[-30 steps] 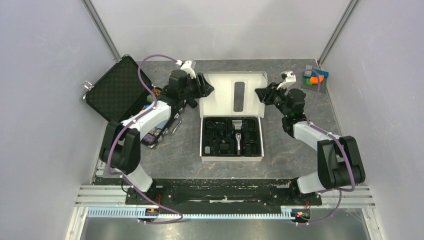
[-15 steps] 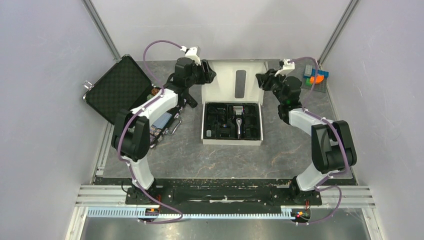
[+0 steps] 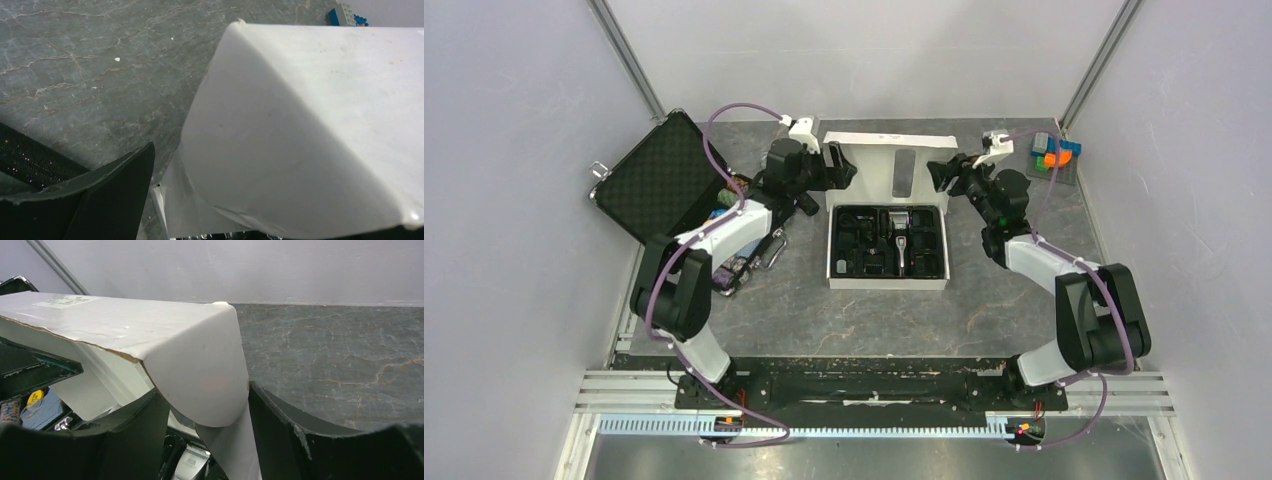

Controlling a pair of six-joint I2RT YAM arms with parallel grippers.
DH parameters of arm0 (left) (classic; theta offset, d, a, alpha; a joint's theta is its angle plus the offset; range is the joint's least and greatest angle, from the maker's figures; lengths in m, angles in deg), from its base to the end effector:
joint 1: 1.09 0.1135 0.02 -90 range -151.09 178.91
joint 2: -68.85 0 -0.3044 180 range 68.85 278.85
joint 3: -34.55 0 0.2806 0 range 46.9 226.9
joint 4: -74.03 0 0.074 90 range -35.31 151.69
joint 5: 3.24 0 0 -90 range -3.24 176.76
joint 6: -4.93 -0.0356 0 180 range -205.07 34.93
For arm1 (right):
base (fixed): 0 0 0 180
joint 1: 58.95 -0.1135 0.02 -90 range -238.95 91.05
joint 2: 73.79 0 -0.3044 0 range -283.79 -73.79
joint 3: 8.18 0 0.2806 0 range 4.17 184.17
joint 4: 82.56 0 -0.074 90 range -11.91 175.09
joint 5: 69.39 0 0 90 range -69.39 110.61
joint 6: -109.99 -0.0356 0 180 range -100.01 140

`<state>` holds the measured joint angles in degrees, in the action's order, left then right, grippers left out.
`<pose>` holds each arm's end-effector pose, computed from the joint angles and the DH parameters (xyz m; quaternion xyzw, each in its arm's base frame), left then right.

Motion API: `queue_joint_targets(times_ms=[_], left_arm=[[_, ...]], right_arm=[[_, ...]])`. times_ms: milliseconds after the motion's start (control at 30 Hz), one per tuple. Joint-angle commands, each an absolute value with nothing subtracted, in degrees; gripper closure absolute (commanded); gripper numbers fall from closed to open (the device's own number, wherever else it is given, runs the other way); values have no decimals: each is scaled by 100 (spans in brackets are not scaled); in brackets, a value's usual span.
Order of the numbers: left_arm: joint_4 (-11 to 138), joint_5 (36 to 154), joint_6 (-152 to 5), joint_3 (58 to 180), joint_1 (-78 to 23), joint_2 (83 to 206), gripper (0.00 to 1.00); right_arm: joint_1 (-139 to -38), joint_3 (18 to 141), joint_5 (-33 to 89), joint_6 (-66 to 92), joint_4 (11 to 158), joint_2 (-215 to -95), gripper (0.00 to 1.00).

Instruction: Sort the hair-cutting tools

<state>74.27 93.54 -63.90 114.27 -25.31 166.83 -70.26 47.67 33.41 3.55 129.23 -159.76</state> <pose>0.3929 -0.1814 0.2932 0.0562 0.8065 -0.2705 0.5227 0.3416 0.0764 0.2795 -0.0489 0.6953 0.2463 0.6734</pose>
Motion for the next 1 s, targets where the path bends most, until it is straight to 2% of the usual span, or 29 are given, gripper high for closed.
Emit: queue_joint_targets(times_ms=[0,133,467,967], left_arm=[[7814,9381,-6317,11172,-2543,16131,7],[7908,9415,-6134,10915,-2563,15945,4],[8022,9547,-5689,10344,-2734,15699,3],[8284,9450,-5234,9533,-2917,15299,1]], right_arm=[[-7107,4515,3525,324,13089,-15597,38],[-7121,4259,3457,208,13114,-15411,36],[-7340,3529,3078,-408,13346,-15139,35],[-7371,2790,3081,-498,13604,-14870,34]])
